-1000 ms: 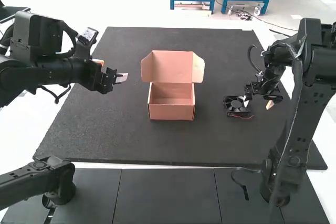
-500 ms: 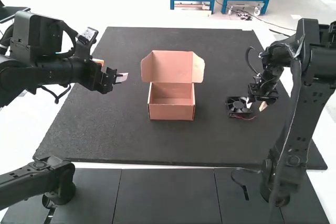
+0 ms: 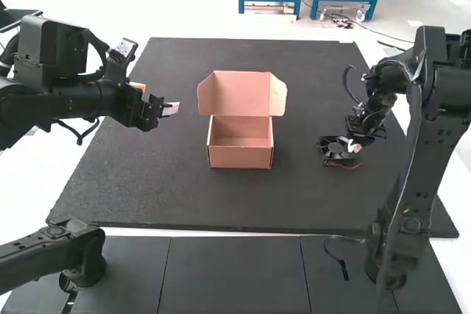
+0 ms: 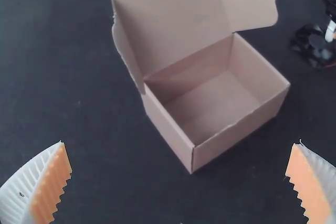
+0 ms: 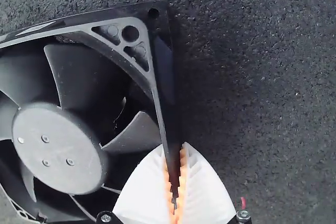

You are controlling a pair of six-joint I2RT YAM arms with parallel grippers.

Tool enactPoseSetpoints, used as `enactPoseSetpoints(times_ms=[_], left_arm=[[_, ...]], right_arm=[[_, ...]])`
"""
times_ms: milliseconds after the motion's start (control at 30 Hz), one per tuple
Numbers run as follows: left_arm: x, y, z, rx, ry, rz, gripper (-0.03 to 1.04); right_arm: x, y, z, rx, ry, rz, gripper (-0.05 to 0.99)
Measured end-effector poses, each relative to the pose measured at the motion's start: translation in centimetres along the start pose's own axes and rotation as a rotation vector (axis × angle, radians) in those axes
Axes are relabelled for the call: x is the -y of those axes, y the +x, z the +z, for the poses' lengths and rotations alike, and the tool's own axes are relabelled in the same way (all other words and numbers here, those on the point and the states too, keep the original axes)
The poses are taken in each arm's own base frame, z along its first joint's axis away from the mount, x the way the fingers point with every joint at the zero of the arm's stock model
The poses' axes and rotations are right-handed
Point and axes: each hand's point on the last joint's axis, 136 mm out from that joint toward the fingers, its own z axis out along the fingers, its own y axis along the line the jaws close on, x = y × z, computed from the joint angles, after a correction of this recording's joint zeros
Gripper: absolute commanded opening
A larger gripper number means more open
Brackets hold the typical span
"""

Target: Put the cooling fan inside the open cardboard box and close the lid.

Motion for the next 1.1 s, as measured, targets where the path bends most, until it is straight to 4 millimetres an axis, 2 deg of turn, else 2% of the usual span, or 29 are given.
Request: enactPoseSetpoints(times_ms=[167, 267, 500, 633, 833, 933, 1100], left_arm=[[0.0, -0.2, 0.0, 0.006, 0.0, 0.001, 0.97], [0.0, -0.3, 0.0, 0.013, -0.001, 0.001, 0.97], [-0.1, -0.7, 0.1, 0.031, -0.003, -0.002, 0.97], [-0.1, -0.8, 0.1, 0.034, -0.004, -0.009, 0.97], [-1.0, -1.4, 0.1, 0.065, -0.034, -0.034, 0.97], [-1.7, -1.4, 0.1, 0.068, -0.056, -0.05, 0.97], [-2.4, -1.1, 0.4, 0.067, -0.079, -0.065, 0.97]], right_arm=[[-0.9, -0.2, -0.2, 0.011, -0.051, 0.04, -0.02], [-1.5, -0.1, -1.4, 0.042, -0.074, 0.055, -0.02], [-3.2, 1.3, -6.9, 0.172, -0.112, 0.085, -0.02], [-4.0, 2.8, -9.9, 0.242, -0.127, 0.107, -0.02], [-5.4, 5.2, -13.4, 0.325, -0.158, 0.127, -0.02], [-6.7, 6.0, -15.0, 0.379, -0.178, 0.11, -0.02], [-11.2, 7.9, -16.3, 0.412, -0.241, 0.031, -0.02]])
